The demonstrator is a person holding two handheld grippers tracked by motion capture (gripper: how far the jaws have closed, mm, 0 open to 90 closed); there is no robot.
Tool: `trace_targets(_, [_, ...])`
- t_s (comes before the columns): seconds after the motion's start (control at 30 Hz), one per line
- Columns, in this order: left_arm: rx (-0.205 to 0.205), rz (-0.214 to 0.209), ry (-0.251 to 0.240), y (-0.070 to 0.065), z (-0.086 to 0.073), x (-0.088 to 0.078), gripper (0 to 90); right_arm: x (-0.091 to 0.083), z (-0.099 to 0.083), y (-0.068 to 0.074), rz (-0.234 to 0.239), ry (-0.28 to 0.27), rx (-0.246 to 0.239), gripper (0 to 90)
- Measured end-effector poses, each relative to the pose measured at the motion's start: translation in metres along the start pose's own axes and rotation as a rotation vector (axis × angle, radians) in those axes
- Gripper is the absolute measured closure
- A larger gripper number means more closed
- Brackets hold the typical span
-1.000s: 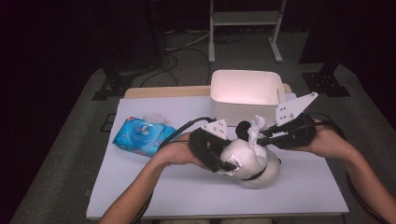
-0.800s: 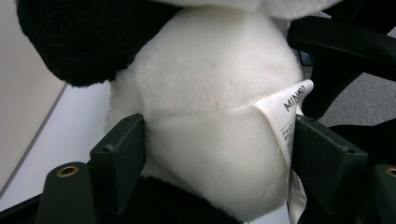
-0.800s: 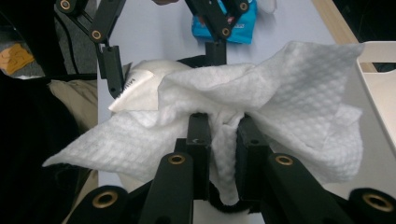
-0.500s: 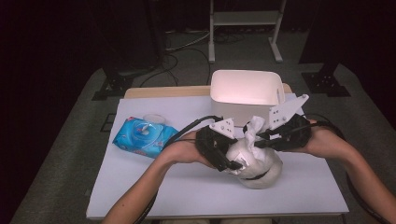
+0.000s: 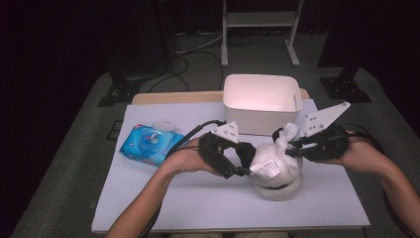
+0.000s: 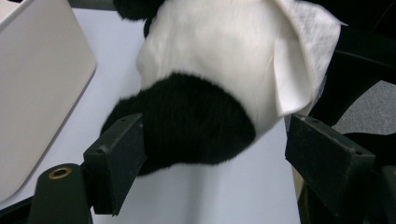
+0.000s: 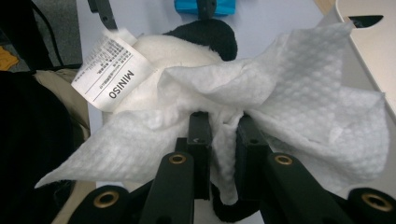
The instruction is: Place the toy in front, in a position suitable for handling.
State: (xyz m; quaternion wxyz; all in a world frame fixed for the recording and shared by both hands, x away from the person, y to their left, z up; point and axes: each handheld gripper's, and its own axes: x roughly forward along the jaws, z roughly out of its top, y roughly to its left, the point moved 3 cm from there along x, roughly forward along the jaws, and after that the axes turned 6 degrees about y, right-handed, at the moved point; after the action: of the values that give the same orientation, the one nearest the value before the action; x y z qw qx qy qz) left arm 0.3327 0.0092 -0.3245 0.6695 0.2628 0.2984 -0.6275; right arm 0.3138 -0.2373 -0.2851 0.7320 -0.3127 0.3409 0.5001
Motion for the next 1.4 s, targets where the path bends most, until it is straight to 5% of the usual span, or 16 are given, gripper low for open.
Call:
trace_targets(0.63, [-0.02, -0.073, -0.009, 0.002, -0.006, 0.048, 18.1, -0.012, -0.027, -0.004, -0.037, -0.017, 0.058, 78.3])
trace_targets(0.83, [-0.067, -0.091, -0.081, 0.003, -0.004, 0.066, 18.2, -0.011, -0.028, -0.003, -0.032, -0.03, 0.066, 78.3])
trace_targets(0.97, [-0.083, -0.092, -0.112, 0.006, -0.003, 0.063, 23.4, -0.012, -0.028, -0.004, -0.04, -0.045, 0.063, 78.2])
trace_targets(1.4, [-0.095, -0.068, -0.098, 0.008, -0.005, 0.03, 27.0, -0.009, -0.014, -0.006, -0.001, -0.14, 0.058, 78.2])
